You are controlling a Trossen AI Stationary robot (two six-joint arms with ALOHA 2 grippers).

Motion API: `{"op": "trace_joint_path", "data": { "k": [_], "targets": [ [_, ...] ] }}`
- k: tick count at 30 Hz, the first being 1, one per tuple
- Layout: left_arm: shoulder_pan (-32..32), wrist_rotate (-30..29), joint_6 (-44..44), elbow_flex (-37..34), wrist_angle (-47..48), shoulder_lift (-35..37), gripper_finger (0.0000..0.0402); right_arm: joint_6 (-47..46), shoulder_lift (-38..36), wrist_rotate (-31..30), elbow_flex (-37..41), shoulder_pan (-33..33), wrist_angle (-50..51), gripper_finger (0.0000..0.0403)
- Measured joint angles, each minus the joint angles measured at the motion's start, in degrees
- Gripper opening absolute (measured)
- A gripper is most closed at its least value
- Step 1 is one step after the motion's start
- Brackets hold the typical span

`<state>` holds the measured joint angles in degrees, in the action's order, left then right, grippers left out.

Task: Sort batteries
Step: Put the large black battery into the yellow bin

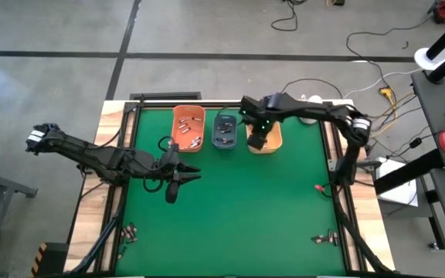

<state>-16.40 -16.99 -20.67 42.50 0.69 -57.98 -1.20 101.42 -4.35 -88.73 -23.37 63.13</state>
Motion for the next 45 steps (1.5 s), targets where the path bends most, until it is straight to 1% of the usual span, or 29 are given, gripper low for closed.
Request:
{"op": "trace_joint_path", "data": {
  "k": [2,7,10,13,17,20,23,36,40,45],
  "targets": [
    [0.0,0.0,0.0,0.0,0.0,0.0,0.0080,4.8,1.9,-1.6,-0.1,-1.9,-0.7,0.0048],
    [0.0,-0.5,-0.9,0.0,0.5,0.0,0.0080,17.7,6.3,-1.8,-0.1,-5.1,-4.6,0.0048],
    [0.0,-0.6,-1.5,0.0,0.8,0.0,0.0080,23.5,8.7,-1.7,-0.1,-7.0,-6.5,0.0048],
    [0.0,-0.9,-2.0,0.0,0.9,0.0,0.0080,27.3,10.8,-1.9,-0.5,-8.9,-6.5,0.0049],
    [0.0,-3.1,-2.4,0.0,1.7,0.0,0.0080,29.3,12.6,-1.3,-1.6,-10.8,-6.5,0.0049],
    [0.0,-5.1,-2.4,0.0,2.5,0.0,0.0080,30.0,13.4,0.5,-2.1,-12.0,-6.6,0.0049],
    [0.0,-6.6,-2.4,0.0,3.0,0.0,0.0080,30.8,13.9,0.6,-2.1,-13.0,-6.3,0.0049],
    [0.1,-7.6,-2.4,0.0,3.3,0.0,0.0080,31.8,14.1,0.3,-1.9,-14.8,-8.9,0.0049],
    [0.1,-7.6,-2.6,0.0,3.3,0.0,0.0080,31.6,14.1,1.5,-1.2,-14.8,-9.5,0.0049],
    [0.1,-7.6,-3.0,0.0,3.3,0.0,0.0080,31.1,14.1,1.3,0.5,-14.8,-10.4,0.0049]
  ]
}}
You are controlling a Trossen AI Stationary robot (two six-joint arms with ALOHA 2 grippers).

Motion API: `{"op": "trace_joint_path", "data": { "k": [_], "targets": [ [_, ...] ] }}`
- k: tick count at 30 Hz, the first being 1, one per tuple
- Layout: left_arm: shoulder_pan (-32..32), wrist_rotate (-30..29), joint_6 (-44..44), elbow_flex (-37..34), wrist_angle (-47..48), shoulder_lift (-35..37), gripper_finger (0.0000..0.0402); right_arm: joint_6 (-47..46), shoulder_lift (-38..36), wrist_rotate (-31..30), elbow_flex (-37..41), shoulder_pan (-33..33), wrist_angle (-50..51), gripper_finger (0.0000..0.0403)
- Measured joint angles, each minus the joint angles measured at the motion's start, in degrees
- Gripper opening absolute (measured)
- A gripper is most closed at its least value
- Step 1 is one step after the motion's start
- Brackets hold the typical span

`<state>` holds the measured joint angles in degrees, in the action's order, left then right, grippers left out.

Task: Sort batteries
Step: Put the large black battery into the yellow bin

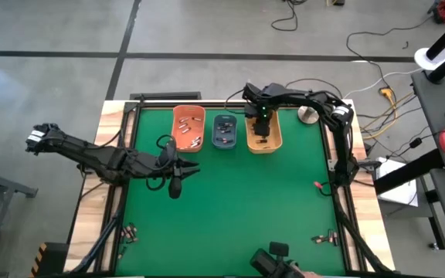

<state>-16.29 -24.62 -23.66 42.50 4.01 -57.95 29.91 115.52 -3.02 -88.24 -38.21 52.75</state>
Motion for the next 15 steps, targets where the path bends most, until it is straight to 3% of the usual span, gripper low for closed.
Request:
{"op": "trace_joint_path", "data": {
  "k": [15],
  "targets": [
    [0.0,0.0,-0.5,0.0,0.0,0.0,0.0080,-3.0,-0.2,0.7,2.0,-1.4,-5.6,0.0049]
  ]
}}
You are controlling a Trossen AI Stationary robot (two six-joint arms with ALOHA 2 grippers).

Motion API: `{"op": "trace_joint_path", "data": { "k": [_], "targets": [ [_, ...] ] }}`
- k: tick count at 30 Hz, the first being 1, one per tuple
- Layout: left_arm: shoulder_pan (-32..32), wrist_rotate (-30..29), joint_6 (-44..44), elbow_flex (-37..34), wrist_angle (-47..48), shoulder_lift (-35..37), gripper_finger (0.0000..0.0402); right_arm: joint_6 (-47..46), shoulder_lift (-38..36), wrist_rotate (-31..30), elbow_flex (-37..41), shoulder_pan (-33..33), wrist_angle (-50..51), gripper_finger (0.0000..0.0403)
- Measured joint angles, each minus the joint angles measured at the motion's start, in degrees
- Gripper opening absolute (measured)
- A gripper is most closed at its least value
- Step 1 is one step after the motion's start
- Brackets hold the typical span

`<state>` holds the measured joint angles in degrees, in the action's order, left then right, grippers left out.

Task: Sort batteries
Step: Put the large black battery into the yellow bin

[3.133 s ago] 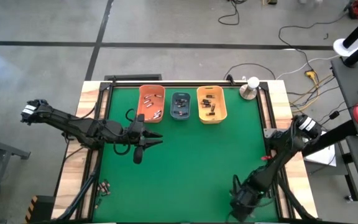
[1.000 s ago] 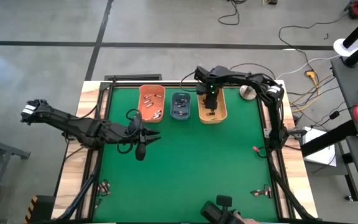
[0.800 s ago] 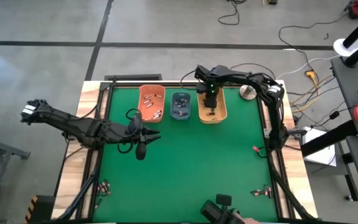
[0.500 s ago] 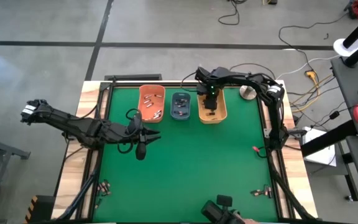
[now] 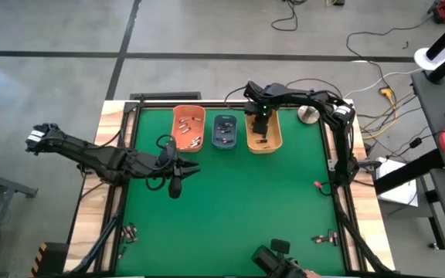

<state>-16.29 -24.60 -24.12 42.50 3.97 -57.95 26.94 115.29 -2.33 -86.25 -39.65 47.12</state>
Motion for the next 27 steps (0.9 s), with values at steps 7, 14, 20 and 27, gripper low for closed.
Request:
{"op": "trace_joint_path", "data": {
  "k": [7,14,20,27],
  "targets": [
    [0.0,0.0,0.0,0.0,0.0,0.0,0.0080,-0.3,0.0,1.4,0.4,0.0,0.0,0.0049],
    [0.0,0.0,0.0,0.0,0.0,0.0,0.0080,-2.0,0.1,1.5,0.9,0.0,-0.9,0.0053],
    [0.0,0.0,0.0,0.0,0.0,0.0,0.0080,-2.8,0.4,1.3,1.1,0.0,-1.2,0.0078],
    [0.0,0.0,-0.5,0.0,-0.1,1.4,0.0080,-4.7,-0.2,0.8,0.1,0.3,-0.5,0.0094]
  ]
}}
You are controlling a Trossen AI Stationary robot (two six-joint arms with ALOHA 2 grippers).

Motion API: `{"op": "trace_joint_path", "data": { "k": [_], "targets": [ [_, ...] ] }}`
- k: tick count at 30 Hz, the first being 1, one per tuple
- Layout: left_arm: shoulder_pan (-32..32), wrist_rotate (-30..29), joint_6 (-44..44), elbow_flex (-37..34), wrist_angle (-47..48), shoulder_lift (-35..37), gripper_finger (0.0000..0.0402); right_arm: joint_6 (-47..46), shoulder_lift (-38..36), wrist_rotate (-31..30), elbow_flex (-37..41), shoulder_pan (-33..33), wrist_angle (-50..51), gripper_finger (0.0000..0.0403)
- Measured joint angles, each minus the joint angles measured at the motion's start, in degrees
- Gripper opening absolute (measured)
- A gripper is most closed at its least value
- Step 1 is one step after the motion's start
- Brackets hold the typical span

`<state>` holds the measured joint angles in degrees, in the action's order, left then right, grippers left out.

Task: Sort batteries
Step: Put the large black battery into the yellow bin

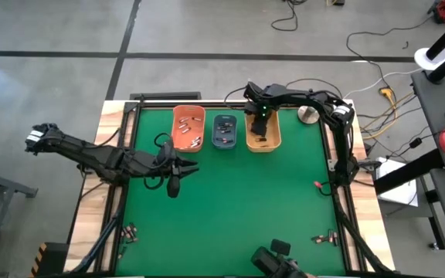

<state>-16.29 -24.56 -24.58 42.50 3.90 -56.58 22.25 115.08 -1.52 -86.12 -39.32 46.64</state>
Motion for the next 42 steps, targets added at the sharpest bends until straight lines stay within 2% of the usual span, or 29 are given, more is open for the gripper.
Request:
{"op": "trace_joint_path", "data": {
  "k": [8,13,17,22,28,35,39,42],
  "targets": [
    [0.0,0.0,1.0,0.0,-0.1,3.6,0.0080,-1.8,-7.6,-2.1,-3.5,2.6,4.4,0.0116],
    [-0.3,0.0,2.9,0.0,-1.1,4.9,0.0080,-8.5,-16.6,-1.7,-4.9,6.9,9.4,0.0133],
    [-0.3,0.0,5.7,0.0,-3.5,4.8,0.0080,-14.4,-24.6,-1.0,-4.4,14.1,12.3,0.0144],
    [-0.3,0.1,10.1,0.0,-7.4,4.0,0.0080,-26.6,-31.8,-1.7,-2.6,27.9,13.5,0.0158],
    [-0.3,0.1,11.4,0.0,-8.0,4.0,0.0080,-55.3,-33.4,-5.6,0.7,47.1,13.9,0.0179],
    [-0.3,0.1,12.1,0.0,-7.7,4.0,0.0080,-101.3,-31.4,-5.7,9.8,64.3,14.2,0.0200],
    [-0.3,0.1,12.8,0.0,-7.6,4.0,0.0080,-126.3,-30.5,-0.2,17.7,71.9,11.6,0.0212],
    [-0.3,0.1,13.0,0.0,-7.6,4.0,0.0080,-135.9,-30.5,4.8,23.8,76.6,5.7,0.0222]
  ]
}}
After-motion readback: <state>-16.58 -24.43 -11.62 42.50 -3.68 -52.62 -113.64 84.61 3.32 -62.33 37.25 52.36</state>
